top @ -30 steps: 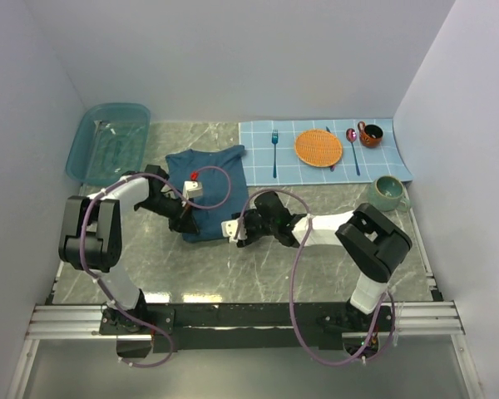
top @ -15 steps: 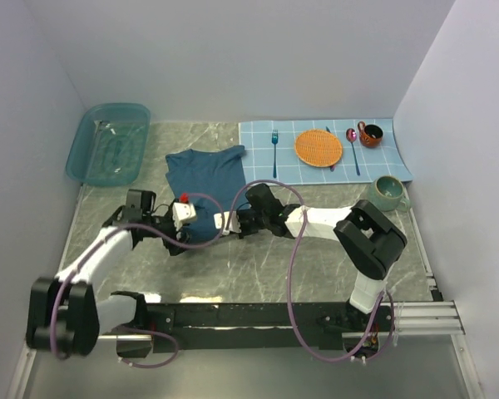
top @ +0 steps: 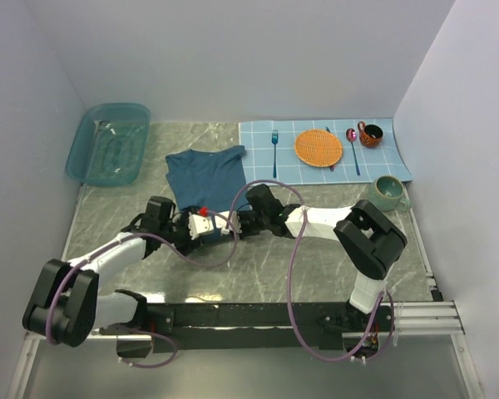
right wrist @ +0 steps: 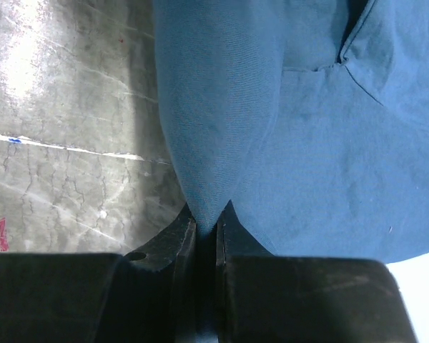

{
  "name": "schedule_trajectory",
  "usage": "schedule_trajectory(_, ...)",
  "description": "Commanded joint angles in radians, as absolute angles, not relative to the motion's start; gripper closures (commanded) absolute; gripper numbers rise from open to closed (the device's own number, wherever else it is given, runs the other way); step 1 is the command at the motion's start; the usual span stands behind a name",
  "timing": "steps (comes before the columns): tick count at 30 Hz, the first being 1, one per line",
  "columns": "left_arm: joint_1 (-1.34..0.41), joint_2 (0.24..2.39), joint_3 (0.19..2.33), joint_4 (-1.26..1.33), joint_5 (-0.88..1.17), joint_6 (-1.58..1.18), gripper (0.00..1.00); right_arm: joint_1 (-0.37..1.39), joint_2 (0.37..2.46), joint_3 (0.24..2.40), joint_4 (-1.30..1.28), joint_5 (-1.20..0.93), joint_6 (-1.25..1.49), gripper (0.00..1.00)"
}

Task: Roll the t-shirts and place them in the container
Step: Roll the T-shirt to the center of the board.

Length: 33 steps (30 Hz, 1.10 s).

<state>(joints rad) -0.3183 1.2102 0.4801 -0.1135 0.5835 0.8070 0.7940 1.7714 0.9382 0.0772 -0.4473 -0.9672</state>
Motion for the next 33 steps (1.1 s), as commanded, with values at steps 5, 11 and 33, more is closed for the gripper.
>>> schedule_trajectory(5, -0.399, 1.258, 0.526, -0.237, 0.535, 0.841, 0.64, 0.784, 1.730, 0.950, 0.014, -0.456, -0.923, 1.00)
schedule_trajectory(11, -0.373, 1.284, 0.664, -0.570, 0.586, 0.818, 0.94, 0.756, 1.643, 0.977, -0.246, -0.590, -0.963, 1.00)
schedule_trajectory(33, -0.152, 1.927, 1.086, -1.117, 0.785, 1.095, 0.94, 0.670, 2.241, 1.747, -1.174, -0.897, -1.078, 1.00)
